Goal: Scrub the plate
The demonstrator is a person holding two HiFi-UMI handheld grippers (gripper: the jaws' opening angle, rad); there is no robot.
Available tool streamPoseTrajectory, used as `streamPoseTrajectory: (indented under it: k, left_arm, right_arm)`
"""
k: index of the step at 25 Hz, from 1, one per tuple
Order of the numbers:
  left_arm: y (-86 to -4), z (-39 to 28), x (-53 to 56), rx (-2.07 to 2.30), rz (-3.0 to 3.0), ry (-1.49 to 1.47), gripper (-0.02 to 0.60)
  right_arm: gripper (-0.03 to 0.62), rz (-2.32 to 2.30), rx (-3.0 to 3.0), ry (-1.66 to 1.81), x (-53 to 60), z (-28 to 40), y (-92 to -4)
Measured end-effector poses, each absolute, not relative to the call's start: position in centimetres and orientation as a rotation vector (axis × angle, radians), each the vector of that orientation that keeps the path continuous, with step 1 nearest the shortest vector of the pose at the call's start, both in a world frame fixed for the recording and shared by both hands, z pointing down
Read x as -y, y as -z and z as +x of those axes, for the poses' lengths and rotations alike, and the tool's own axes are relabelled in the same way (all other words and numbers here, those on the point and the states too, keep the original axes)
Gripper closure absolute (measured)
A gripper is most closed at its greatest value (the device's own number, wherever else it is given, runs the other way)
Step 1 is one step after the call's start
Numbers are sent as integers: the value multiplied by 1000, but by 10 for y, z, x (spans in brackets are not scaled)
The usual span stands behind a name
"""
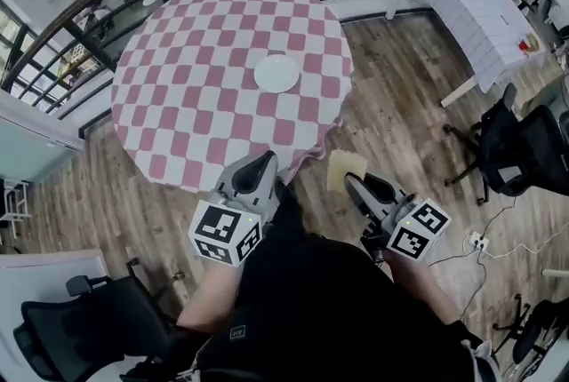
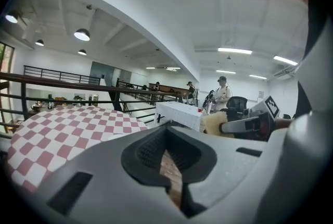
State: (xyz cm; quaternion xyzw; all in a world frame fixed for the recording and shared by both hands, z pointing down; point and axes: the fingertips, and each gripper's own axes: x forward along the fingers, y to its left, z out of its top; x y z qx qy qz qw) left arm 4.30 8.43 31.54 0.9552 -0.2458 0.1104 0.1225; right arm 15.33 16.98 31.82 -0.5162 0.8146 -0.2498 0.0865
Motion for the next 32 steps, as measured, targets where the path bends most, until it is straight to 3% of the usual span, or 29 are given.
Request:
streamPoseTrajectory:
  k: [7,14,18,32]
  left_arm:
    - [-313,72,8,708,2789,-284,574]
    - [-337,72,71,688,2759,-276,564]
    - [-352,76,103,680,2722,-309,508]
    - [-478,99,176,730,2518,-550,472]
  right_arm:
    - [537,-1548,-2500,762,-63,185,-309]
    - [537,-1512,-2592,797,21,174,-323]
    - [537,-1502,-2624,867,61,169,-346]
    - [537,-1359,-2750,1228,132,163,-472]
